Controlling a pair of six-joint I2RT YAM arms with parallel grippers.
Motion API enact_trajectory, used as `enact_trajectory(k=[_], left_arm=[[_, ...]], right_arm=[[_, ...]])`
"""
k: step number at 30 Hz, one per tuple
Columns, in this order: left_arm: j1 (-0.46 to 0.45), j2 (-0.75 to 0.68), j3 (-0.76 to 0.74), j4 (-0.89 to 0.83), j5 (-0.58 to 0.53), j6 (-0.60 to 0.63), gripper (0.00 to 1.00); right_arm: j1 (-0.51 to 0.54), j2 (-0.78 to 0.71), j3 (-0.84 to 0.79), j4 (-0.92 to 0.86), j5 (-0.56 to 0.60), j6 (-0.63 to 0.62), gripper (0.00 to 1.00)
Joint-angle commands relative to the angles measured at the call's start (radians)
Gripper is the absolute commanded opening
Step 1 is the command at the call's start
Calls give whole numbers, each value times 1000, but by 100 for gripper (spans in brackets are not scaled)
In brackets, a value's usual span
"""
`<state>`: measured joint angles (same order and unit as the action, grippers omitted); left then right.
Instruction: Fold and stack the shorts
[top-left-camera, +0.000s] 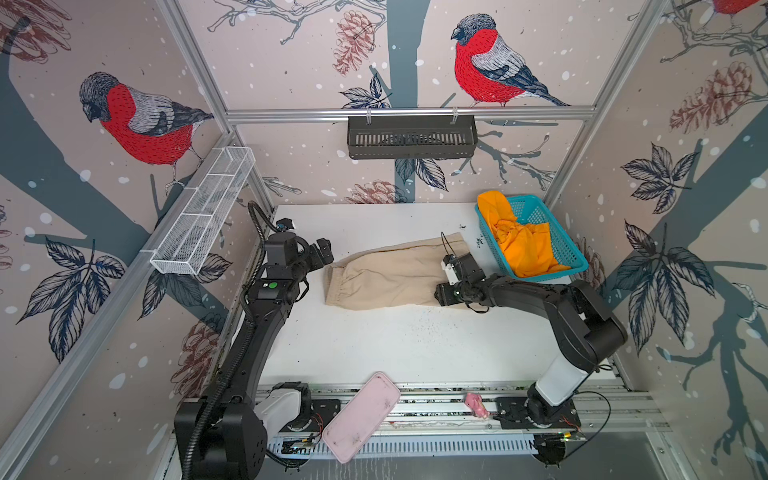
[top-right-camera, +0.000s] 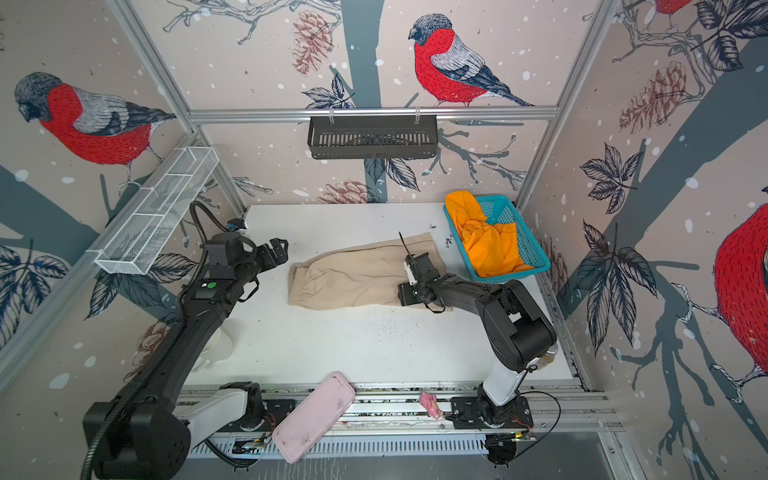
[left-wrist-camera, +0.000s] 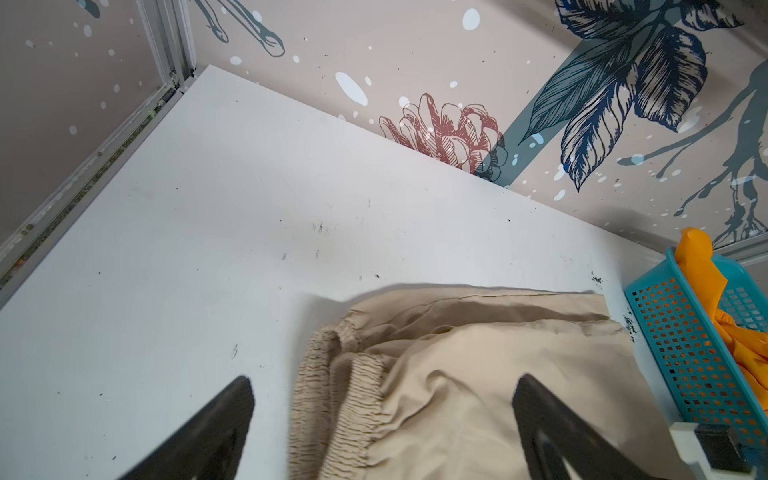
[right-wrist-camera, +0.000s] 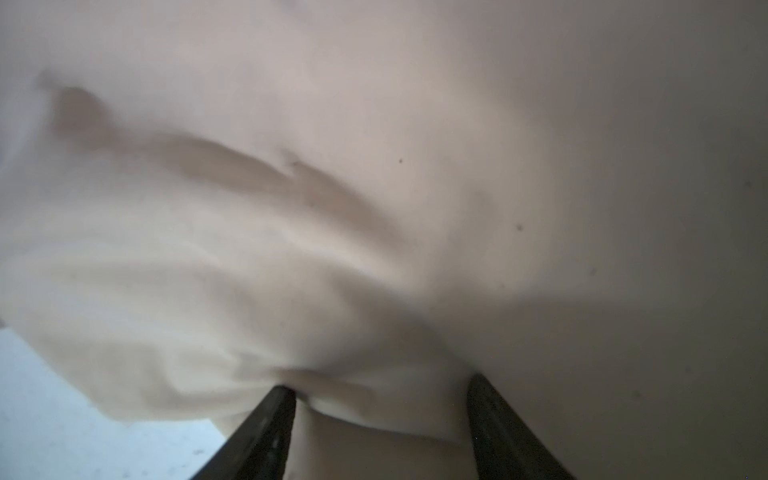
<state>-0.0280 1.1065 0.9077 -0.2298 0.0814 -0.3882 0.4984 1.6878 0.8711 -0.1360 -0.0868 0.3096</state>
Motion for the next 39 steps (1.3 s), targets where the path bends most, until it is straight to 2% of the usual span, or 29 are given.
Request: enact_trajectory(k=[1,4,9,12,17,22,28,35,39], left_arm=[[2,-17,-3,-30,-26,-10,97],[13,-22,6,-58,-81,-18,97],[72,-28,14,-57,-65,-39,97],[99,-21,16,-52,-46,-50,97],[155,16,16,-51,32,-68,97],[192,16,6,-65,22,-79,97],[215,10,-22,-52,50,-99,97],[220,33,-44,-41,72,-102,97],[221,39,-51,-31,75,-103,97]], right_arm=[[-7,-57,28,-88,53,-62,69],[109,-102,91,-40,124,-155,75],[340,-98,129,171,222,-282,88],[471,-24,140,324,258,-370,91],[641,150,220,462,435,-549,97],[726,297,304,507,518,-683,100],[740,431,405,547,596,-804,100],[741,511,431,569,602,-944,100],[731,535,440,551,596,-953,100]])
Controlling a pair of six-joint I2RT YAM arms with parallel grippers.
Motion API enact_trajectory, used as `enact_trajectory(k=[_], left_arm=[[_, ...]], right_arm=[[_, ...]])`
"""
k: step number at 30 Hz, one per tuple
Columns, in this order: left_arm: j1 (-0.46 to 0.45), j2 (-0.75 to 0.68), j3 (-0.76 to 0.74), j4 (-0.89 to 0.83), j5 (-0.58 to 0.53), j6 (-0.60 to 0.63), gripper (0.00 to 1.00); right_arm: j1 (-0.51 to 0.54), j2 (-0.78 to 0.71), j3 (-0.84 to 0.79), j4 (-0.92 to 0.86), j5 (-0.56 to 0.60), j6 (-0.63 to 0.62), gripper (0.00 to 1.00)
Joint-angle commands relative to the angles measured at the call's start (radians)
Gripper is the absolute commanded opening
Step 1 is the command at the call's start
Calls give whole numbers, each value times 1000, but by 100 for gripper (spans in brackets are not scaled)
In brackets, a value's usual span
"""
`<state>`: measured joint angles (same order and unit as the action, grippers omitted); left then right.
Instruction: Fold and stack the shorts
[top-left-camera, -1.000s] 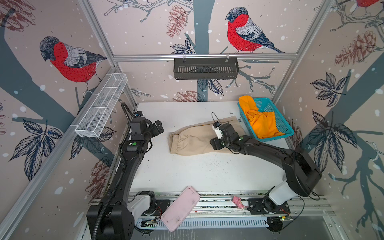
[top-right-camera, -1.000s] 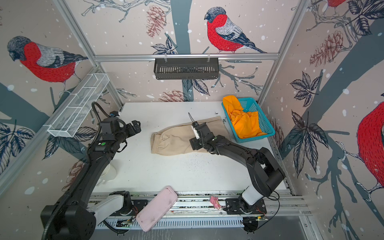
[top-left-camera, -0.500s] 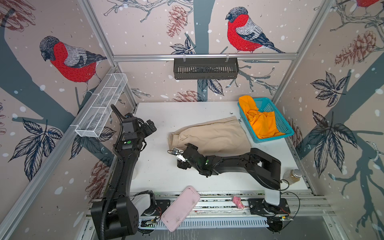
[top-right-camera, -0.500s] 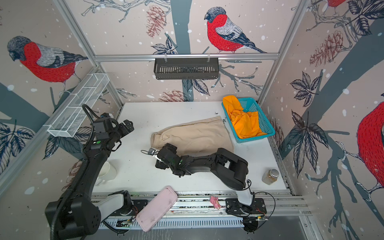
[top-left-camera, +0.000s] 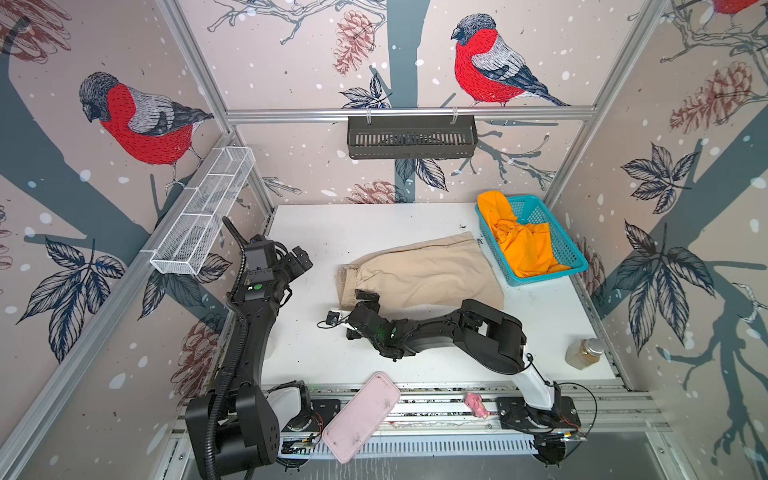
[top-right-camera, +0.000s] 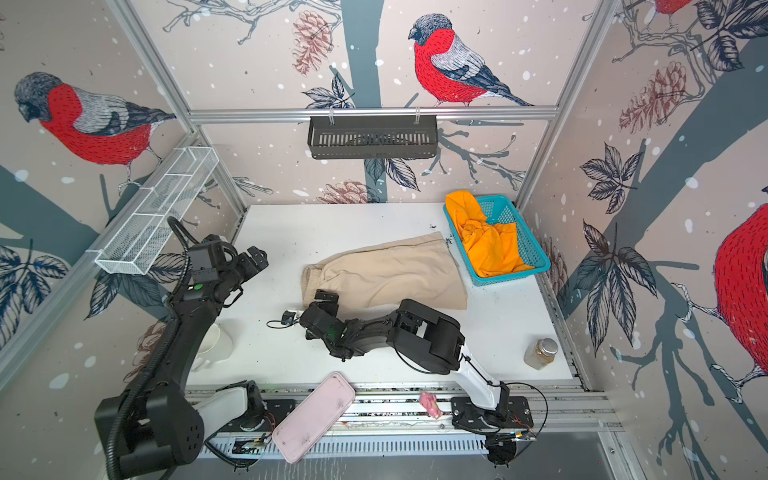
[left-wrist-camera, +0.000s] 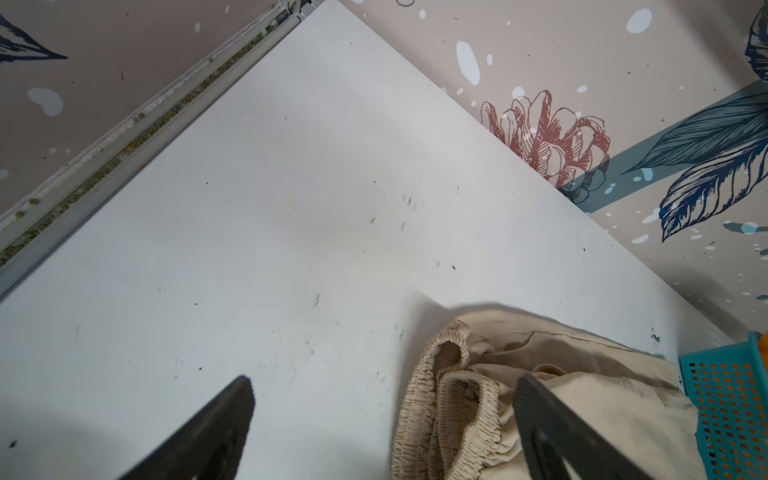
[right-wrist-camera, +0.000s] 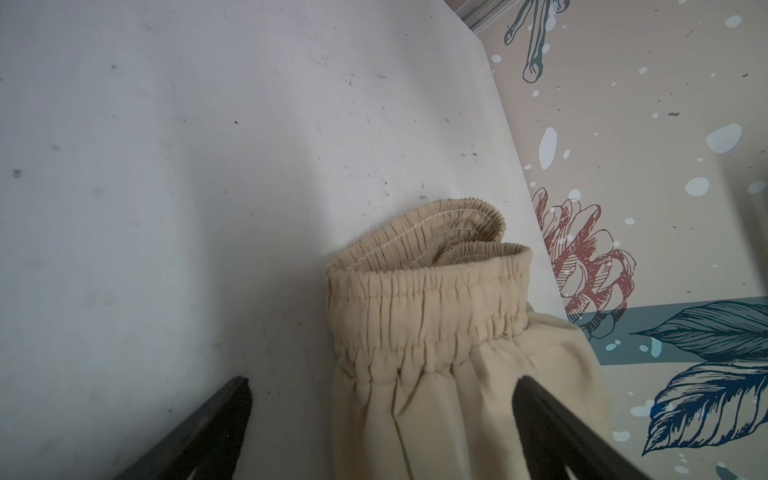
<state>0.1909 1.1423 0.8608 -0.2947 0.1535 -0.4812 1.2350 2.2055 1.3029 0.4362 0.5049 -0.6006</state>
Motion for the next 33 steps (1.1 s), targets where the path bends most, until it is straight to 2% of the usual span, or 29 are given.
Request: enact_trajectory(k=[1,4,6,13,17,20,29,33], left_arm=[[2,6,-6,35,5,-11,97],[2,14,-9,38,23,-11,97],[2,20,-11,39,32,-11,97],[2,41,-3,19,27,3,97],[2,57,-39,53,94,-11,97],[1,66,-98,107,175,-43,97],[-15,115,-316,429,447,-220,97],[-49,172,-357,537,514,-271,97]], right_arm=[[-9,25,11,-25,3,-46,100],[-20,63,44,-69,3,-44,100],[-27,76,47,-79,-7,-39,94],[-59,15,22,-98,-142,47,51],[-88,-44,-22,-66,-243,110,19],[-107,-81,-70,-3,-292,140,6],[-118,-87,-159,167,-300,179,2],[-130,-107,-202,242,-339,237,2]])
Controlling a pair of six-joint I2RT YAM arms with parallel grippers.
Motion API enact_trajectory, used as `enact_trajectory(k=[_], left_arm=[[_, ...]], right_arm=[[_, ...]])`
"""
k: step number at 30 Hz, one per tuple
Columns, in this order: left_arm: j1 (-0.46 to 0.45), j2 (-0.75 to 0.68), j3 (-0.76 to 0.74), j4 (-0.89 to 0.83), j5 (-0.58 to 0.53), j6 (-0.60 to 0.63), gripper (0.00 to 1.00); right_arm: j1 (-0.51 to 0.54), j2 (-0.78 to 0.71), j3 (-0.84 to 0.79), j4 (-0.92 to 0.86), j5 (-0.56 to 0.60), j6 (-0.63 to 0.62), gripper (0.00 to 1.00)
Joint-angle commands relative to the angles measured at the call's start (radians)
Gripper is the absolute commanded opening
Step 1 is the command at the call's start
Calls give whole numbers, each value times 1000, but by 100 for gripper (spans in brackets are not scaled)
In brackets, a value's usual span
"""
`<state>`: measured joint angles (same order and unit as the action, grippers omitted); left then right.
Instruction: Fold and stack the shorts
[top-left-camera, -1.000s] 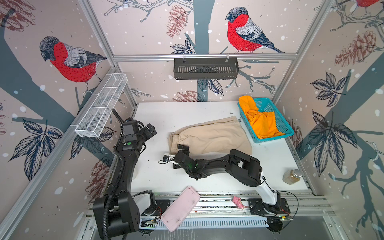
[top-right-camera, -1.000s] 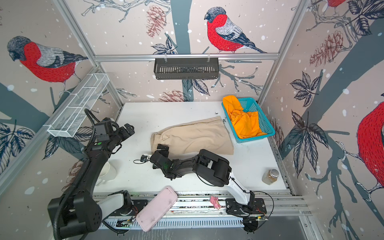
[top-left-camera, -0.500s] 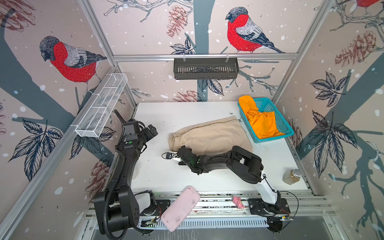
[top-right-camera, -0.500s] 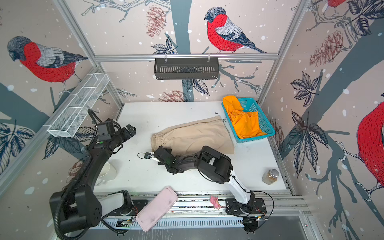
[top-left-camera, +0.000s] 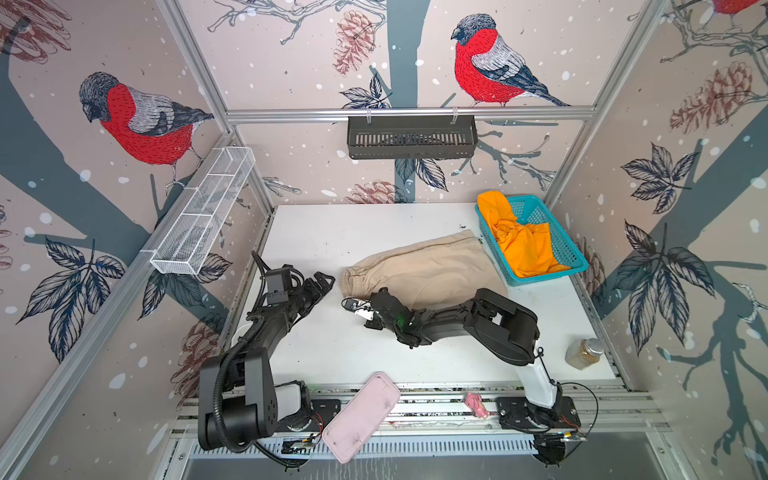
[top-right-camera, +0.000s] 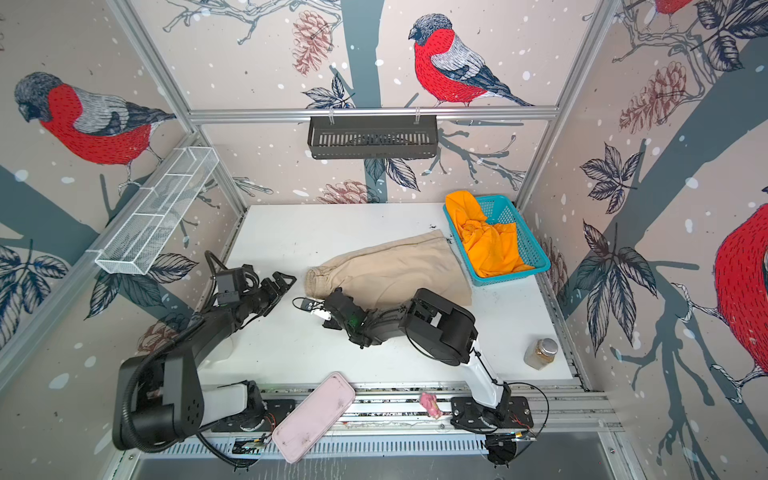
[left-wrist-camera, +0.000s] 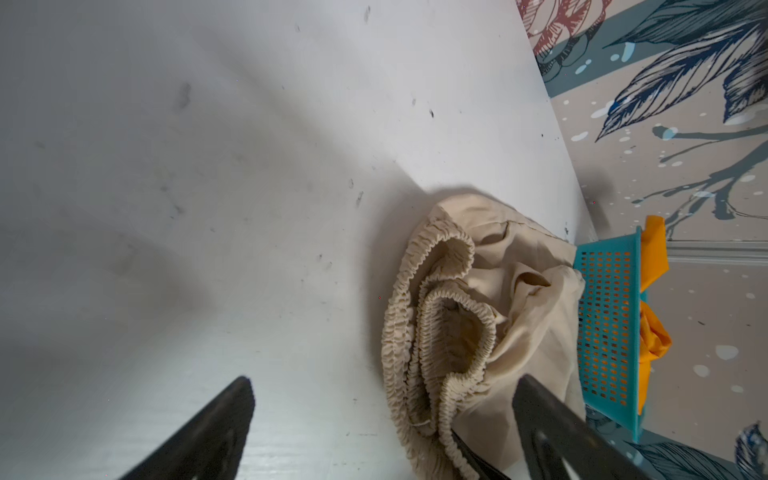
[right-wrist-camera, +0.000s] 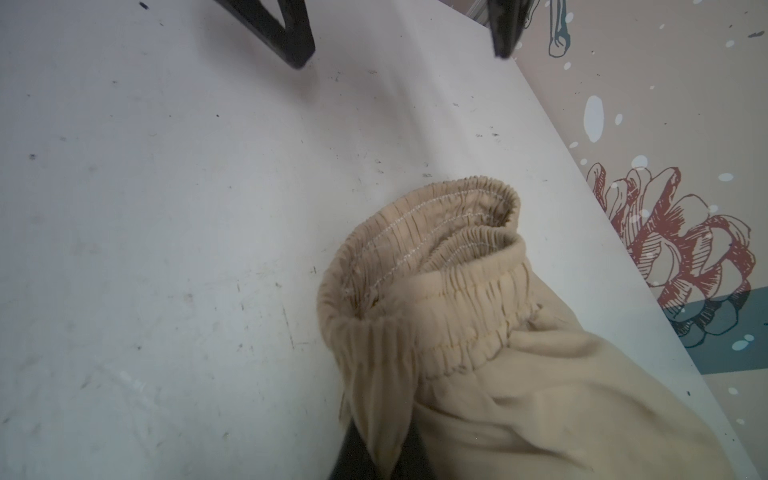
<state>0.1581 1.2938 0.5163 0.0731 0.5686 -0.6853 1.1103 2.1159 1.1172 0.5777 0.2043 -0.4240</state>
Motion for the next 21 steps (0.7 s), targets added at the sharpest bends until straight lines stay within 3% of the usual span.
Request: enact_trajectory(k=[1,21], left_arm=[[-31,34,-13,180,100,-70,97],[-169,252,-7,413,140,-134,97]], right_arm=[[-6,-21,-21,113,-45,63,2],[9,-30,-31,229,-41,72,1]])
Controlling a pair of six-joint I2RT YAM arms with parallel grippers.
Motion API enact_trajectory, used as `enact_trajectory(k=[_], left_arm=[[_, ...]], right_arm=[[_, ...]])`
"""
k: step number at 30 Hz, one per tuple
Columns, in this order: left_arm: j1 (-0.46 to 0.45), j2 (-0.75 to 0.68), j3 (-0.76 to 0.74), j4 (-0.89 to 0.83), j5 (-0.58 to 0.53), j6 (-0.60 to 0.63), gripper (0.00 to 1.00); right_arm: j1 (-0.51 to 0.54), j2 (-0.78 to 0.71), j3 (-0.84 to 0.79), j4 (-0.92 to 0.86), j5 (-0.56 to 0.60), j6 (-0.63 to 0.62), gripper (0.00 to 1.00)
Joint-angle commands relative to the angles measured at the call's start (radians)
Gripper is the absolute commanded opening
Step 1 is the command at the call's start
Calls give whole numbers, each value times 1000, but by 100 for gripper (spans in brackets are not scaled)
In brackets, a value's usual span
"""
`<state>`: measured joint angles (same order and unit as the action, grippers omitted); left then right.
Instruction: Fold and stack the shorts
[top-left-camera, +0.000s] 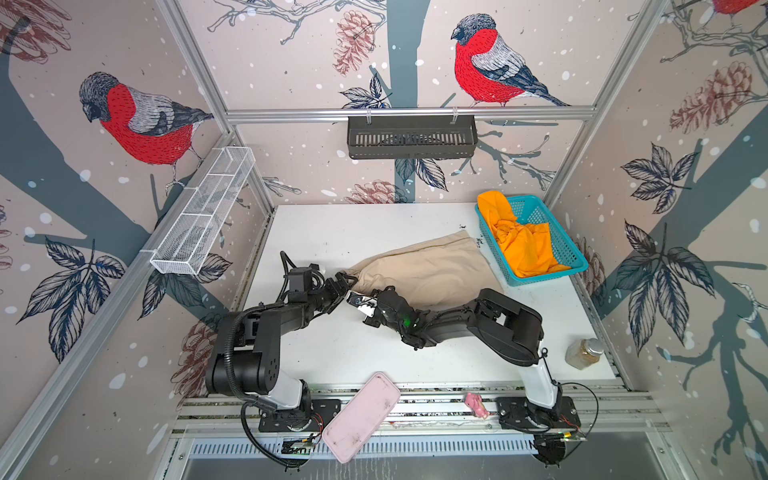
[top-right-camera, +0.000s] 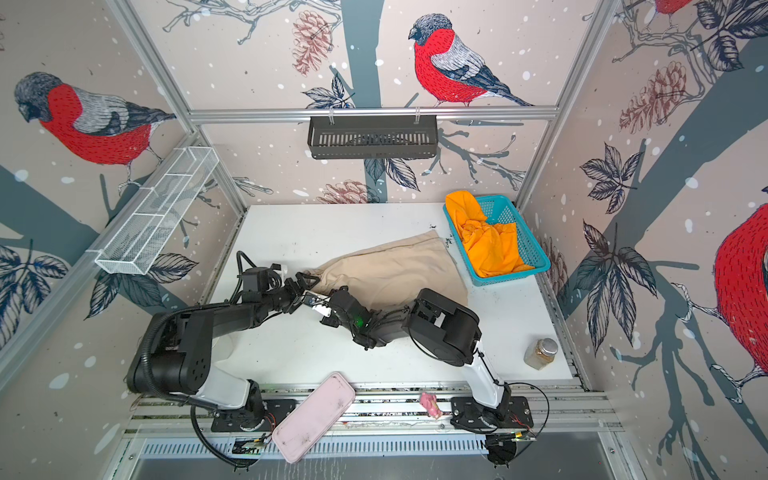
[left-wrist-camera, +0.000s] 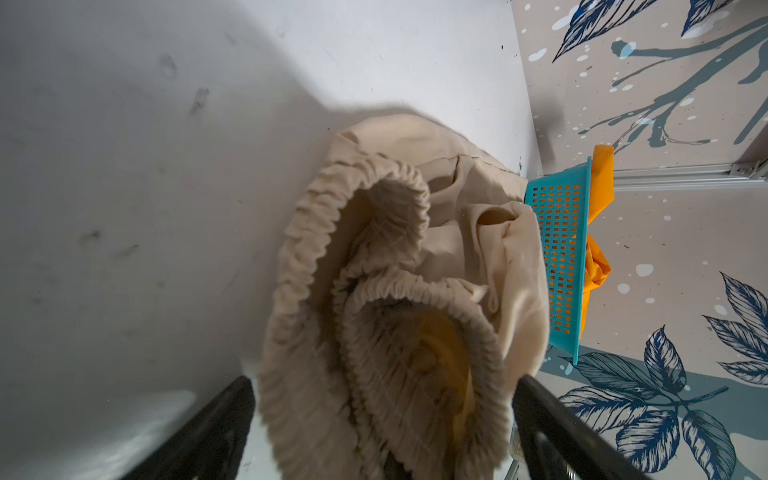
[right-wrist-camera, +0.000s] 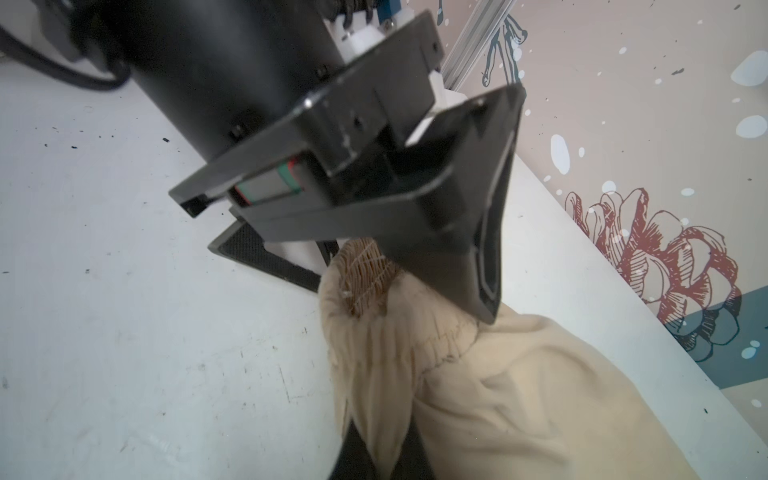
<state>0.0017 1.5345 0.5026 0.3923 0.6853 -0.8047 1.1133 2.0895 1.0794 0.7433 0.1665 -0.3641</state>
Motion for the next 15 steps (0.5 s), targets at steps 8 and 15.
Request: enact_trajectory(k=[8,15], left_arm=[[-22,15,83,-89,-26,106,14],[13,-9,319,-627,-96,314,0]], right_arm=[[28,-11,14,66,-11,19,25],[-68,-202,21,-155,-151,314,83]])
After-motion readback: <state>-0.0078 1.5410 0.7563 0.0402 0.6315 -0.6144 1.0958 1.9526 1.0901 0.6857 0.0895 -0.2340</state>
